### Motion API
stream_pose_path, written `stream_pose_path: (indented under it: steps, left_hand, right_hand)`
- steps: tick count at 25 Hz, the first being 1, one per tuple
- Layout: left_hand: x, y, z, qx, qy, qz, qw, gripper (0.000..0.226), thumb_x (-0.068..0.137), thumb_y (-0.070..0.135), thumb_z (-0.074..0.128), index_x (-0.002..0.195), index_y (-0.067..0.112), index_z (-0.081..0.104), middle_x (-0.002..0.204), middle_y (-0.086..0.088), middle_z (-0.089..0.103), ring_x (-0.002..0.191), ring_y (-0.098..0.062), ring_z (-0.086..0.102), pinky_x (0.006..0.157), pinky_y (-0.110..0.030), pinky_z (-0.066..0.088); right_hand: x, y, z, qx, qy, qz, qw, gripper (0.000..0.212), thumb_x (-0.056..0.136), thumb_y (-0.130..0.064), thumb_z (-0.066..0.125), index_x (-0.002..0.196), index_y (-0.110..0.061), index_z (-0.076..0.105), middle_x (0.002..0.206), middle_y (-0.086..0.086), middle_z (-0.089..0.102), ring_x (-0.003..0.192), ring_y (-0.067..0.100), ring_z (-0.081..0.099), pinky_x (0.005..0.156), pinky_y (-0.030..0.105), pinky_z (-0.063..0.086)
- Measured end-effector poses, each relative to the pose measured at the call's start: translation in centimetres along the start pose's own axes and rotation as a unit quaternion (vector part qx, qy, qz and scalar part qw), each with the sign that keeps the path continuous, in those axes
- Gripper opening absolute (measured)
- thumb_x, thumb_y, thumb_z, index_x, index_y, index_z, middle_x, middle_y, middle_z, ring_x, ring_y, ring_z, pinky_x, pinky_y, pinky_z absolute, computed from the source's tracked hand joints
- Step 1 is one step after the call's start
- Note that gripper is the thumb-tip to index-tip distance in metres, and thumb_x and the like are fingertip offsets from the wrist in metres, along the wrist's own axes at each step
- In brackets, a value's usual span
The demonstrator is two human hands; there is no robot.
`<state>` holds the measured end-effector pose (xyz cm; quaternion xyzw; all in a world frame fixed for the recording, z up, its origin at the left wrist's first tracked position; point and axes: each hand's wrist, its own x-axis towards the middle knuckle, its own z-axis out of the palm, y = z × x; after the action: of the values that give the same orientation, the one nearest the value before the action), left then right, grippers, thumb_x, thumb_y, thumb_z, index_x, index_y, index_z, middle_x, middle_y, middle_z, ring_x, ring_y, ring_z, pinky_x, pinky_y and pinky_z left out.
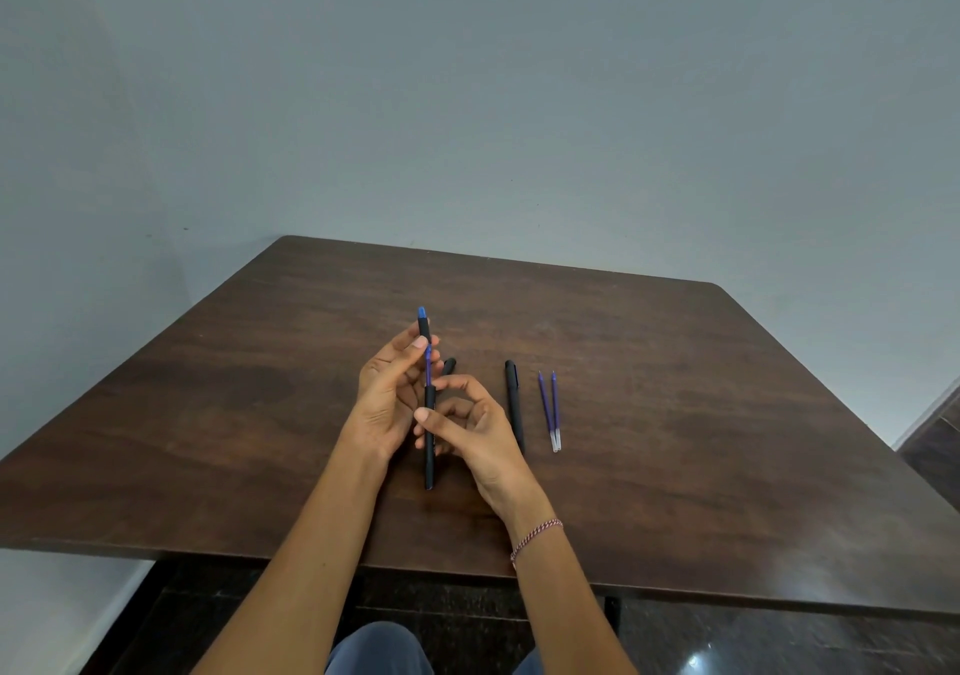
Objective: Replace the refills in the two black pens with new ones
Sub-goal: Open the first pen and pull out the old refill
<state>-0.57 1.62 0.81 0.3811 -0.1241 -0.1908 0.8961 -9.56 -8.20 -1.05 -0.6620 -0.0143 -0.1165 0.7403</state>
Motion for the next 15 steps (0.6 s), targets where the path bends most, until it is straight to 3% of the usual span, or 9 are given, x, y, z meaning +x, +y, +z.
stream_pose_path:
  steps: [9,15]
  left_hand:
    - [-0.30,0.32,0.24,-0.026,-0.003,0.002,1.000,0.031,0.075,0.015,0.065,0.106,0.012,0.062,0.085,0.001,0.071,0.075,-0.010,0.065,0.070,-0.022,0.056]
    - [-0.05,0.27,-0.21,-0.058,0.015,0.022,0.998,0.028,0.076,0.016,0.066,0.103,0.012,0.063,0.085,0.001,0.071,0.073,-0.009,0.066,0.067,-0.021,0.056]
  right_hand:
    - [-0.04,0.04,0.06,-0.013,-0.003,-0.011,1.000,0.032,0.079,-0.016,0.076,0.103,-0.029,0.061,0.078,0.003,0.071,0.071,0.017,0.070,0.067,0.026,0.054]
    - [-0.06,0.01,0.20,-0.013,-0.001,-0.017,1.000,0.034,0.076,-0.013,0.078,0.102,-0.028,0.061,0.075,-0.003,0.070,0.069,0.013,0.069,0.061,0.020,0.052]
